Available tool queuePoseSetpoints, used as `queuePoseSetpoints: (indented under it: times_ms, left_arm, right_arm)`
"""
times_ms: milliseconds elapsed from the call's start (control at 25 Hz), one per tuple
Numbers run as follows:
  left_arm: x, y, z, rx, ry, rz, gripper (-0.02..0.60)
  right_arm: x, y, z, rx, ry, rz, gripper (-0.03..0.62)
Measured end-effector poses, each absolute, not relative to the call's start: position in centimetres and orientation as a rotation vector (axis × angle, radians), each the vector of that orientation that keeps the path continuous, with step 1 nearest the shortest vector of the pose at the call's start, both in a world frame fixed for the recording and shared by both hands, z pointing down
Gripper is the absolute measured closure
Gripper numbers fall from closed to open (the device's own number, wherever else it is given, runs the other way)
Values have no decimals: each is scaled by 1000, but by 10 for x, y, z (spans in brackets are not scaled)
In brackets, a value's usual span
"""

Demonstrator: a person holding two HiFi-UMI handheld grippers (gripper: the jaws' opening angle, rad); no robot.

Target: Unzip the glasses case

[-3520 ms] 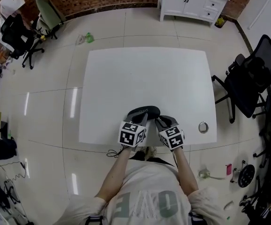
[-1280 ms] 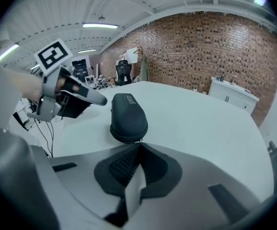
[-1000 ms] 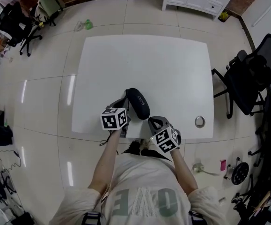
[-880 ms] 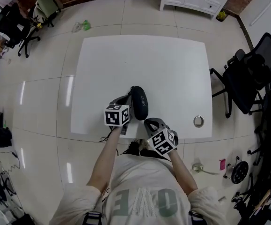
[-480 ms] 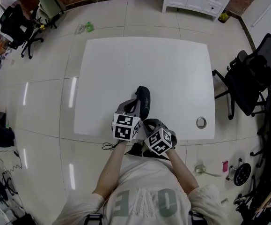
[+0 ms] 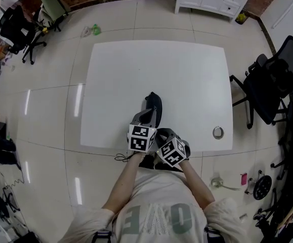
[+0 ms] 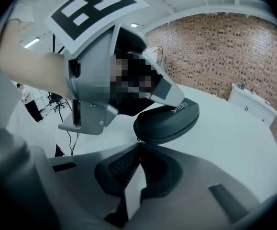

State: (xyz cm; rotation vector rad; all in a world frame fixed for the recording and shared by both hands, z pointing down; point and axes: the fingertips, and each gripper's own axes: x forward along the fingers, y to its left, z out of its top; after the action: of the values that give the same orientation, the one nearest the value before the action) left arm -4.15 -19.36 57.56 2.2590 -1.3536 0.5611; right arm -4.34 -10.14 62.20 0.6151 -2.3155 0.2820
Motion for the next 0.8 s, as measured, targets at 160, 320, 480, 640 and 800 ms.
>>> queuePoseSetpoints:
  times_ms: [160,320,480,640,800]
  left_arm:
    - [-39,-195,576,2250,-1338,533,589]
    - [-38,-195,577,2233,-1318,497,589]
    - [-40,-195,577,2206,-1305,451,589]
    - [-41,-195,577,2195,-1290,430,589]
    - [-40,-196,576,2189,-1280,417,589]
  right_arm:
    - [-34,-104,622,647,-2305,301,594]
    - [-14,-115,621,740,-2282,342,594]
    - [1,-140,620,838,-2260,342,594]
    - [25,-184,612,938,-2264,392,594]
    - [24,-176,601,720,-2343,375,594]
